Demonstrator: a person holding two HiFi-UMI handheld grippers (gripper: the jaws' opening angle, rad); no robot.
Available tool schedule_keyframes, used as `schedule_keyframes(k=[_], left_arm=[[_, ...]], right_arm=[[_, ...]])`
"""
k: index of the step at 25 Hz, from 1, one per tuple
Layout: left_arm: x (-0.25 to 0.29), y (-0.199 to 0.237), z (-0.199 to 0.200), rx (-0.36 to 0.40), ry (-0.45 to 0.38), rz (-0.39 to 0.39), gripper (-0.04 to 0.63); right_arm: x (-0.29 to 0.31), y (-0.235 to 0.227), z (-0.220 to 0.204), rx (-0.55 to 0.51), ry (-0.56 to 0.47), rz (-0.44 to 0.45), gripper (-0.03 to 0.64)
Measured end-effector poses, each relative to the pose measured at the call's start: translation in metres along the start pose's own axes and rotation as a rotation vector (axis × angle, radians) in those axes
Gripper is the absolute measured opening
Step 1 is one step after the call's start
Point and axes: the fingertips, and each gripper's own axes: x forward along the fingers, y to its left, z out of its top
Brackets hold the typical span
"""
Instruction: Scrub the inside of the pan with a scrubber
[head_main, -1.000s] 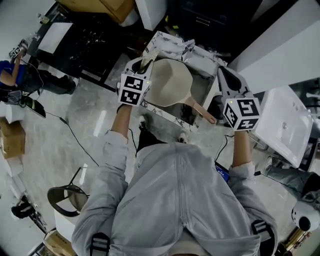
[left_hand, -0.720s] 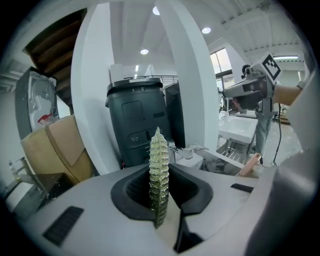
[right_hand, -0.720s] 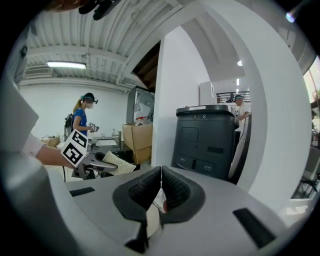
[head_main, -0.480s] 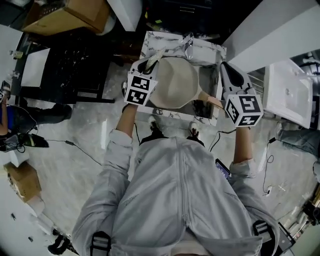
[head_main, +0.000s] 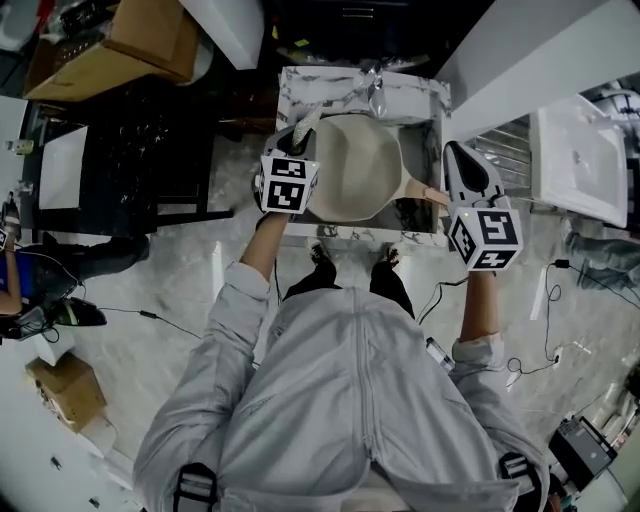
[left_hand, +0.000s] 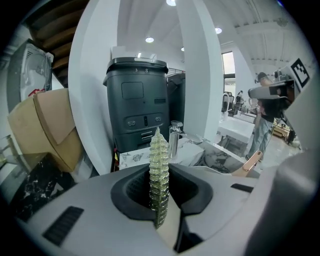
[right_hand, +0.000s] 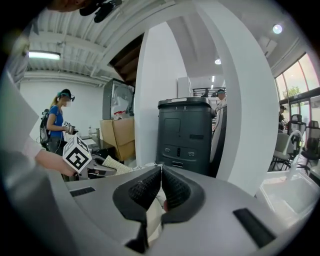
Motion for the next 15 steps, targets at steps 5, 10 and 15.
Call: schedule_keyframes(k=[5,10,15], left_arm=[[0.022,-0.002,-0.02,-0.085,0.044,0.046,0.073],[0.055,0.002,-0.044,-0.179,0.095,0.092,0.074],[0.086,-0.004,-0.066,-0.173,0.139,0.122,0.074]], right_arm=[[0.002,-0.005,-0.015,0.007,0.032,0.028,0.035],[0.012,-0.017,-0.023,0.0,0.051,0.065,0.035],[0.021,-0.023,-0.037,0.017,0.078,0.088,0.035]])
